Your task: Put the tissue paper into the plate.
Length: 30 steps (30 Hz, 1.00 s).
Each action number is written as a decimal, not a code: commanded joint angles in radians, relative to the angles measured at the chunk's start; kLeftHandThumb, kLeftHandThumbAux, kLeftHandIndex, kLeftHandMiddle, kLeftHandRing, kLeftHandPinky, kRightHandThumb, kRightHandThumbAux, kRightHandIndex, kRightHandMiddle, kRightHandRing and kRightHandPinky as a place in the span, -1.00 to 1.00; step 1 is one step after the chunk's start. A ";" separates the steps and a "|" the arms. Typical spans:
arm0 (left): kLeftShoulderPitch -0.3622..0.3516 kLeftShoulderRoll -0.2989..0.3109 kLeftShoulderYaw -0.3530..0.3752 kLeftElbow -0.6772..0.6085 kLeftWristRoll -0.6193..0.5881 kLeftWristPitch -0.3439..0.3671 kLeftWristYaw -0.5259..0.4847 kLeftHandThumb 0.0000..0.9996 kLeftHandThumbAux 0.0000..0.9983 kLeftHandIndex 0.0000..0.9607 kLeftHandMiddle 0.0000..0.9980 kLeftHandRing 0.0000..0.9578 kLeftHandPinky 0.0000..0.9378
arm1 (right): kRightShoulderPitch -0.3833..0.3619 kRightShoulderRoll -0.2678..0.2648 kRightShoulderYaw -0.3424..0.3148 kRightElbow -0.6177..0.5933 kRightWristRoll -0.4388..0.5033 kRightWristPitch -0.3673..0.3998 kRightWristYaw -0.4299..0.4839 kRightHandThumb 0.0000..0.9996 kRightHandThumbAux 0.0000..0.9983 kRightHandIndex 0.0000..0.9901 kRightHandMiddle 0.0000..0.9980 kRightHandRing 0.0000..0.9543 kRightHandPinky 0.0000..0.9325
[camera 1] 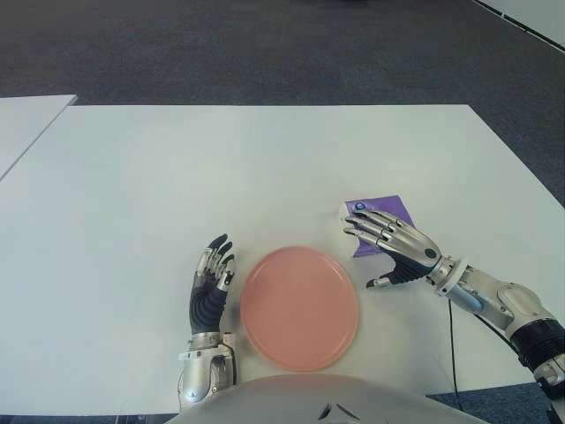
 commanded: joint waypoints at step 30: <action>0.036 -0.001 0.083 0.093 -0.029 0.143 -0.034 -0.57 0.15 -0.63 -0.70 -0.66 -0.59 | -0.111 -0.018 0.112 0.158 -0.166 -0.008 -0.147 -0.61 0.12 -1.00 -1.00 -1.00 -1.00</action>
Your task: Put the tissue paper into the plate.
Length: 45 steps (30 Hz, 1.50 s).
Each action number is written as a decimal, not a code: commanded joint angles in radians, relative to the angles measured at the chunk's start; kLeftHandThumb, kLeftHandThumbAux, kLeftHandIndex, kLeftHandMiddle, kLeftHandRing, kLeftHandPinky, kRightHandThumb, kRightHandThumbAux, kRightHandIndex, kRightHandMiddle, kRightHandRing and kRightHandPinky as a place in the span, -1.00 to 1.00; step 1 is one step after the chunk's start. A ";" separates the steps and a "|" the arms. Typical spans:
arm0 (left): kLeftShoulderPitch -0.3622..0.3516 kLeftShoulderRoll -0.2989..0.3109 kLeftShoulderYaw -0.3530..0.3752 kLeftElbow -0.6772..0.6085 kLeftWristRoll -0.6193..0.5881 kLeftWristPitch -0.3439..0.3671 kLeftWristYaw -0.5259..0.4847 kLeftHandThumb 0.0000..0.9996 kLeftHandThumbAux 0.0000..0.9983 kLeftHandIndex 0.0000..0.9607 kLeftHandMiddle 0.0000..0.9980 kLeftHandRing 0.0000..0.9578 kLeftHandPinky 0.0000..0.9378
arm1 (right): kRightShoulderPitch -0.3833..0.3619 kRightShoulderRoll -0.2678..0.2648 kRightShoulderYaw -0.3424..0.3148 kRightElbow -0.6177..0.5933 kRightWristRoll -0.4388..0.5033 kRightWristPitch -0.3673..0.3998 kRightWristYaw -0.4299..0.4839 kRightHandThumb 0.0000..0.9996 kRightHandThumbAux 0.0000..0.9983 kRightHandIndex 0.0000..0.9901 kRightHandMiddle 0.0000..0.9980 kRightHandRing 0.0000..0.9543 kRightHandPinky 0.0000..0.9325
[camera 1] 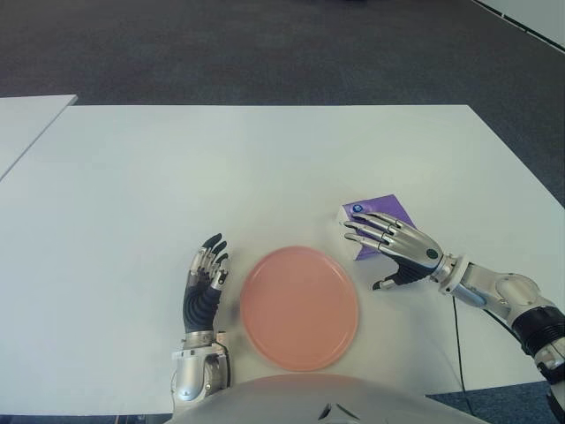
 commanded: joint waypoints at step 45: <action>-0.009 -0.005 0.067 0.143 -0.008 0.123 -0.041 -0.54 0.21 -0.60 -0.71 -0.68 -0.59 | 0.335 0.078 -0.389 -0.627 0.516 0.127 0.358 -0.82 -0.08 -1.00 -0.97 -1.00 -1.00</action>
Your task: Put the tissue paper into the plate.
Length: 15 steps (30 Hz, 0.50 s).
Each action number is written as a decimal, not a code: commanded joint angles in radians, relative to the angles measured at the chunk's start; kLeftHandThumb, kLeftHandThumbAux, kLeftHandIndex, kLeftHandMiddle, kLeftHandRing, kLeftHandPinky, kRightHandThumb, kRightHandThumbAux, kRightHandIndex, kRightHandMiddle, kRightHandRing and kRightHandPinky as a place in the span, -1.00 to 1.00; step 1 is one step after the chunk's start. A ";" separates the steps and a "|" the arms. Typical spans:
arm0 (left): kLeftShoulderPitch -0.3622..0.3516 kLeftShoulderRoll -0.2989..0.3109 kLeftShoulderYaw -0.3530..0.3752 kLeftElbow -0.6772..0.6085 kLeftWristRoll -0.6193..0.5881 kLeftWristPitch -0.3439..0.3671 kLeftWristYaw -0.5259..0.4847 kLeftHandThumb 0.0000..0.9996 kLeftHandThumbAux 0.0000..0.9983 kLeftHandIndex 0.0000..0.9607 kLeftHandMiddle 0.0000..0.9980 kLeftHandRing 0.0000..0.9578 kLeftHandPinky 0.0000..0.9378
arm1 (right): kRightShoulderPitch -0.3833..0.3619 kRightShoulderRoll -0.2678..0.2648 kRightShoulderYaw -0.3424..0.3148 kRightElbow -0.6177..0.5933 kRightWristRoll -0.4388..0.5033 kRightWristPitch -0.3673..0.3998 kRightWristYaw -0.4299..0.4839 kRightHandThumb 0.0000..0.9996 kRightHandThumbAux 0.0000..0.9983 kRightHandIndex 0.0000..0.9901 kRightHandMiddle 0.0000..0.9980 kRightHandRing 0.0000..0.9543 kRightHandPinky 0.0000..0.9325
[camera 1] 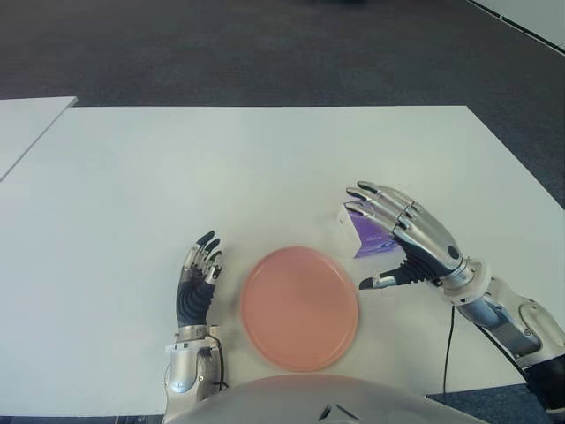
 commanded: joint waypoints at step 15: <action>0.014 -0.004 0.024 0.168 -0.018 0.086 -0.035 -0.60 0.10 -0.72 -0.77 -0.77 -0.71 | 0.054 0.127 -0.174 -0.162 0.113 0.289 0.325 -0.58 -0.15 -1.00 -1.00 -1.00 -1.00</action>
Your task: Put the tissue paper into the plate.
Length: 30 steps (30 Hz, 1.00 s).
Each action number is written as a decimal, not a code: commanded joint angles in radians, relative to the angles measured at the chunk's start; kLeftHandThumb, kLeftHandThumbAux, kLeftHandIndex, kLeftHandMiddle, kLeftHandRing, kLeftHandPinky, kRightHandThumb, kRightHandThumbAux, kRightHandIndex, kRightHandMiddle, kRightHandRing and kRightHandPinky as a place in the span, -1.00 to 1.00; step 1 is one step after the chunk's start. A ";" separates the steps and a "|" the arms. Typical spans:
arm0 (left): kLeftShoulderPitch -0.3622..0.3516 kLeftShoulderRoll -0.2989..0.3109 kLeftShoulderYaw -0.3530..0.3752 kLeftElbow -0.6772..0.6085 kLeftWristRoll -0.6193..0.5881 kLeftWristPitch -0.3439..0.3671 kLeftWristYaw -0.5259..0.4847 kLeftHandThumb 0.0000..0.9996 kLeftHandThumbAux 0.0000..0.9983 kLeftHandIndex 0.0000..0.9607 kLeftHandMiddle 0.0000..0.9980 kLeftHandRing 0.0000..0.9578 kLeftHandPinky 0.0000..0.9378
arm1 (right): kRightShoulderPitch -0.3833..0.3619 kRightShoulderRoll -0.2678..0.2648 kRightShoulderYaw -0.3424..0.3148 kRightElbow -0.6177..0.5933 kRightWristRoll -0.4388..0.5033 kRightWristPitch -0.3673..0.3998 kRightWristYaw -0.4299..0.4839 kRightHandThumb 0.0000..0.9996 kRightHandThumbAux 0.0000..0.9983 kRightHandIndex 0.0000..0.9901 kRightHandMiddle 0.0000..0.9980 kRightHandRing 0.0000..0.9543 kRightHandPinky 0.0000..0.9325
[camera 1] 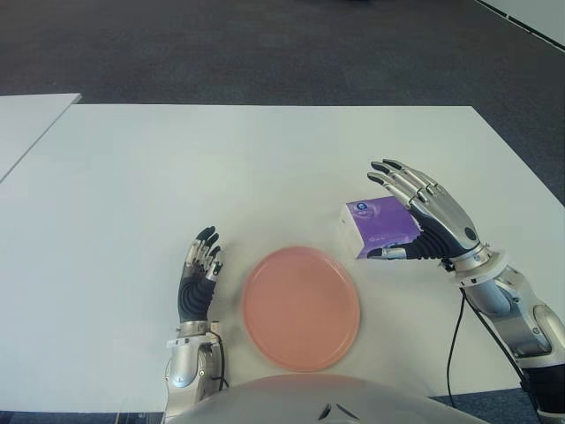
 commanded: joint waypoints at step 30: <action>0.032 -0.009 0.039 0.162 -0.027 0.081 -0.054 -0.60 0.09 -0.59 -0.73 -0.77 -0.72 | -0.047 0.269 0.071 -0.019 -0.405 0.462 0.071 -0.62 -0.15 -1.00 -1.00 -1.00 -1.00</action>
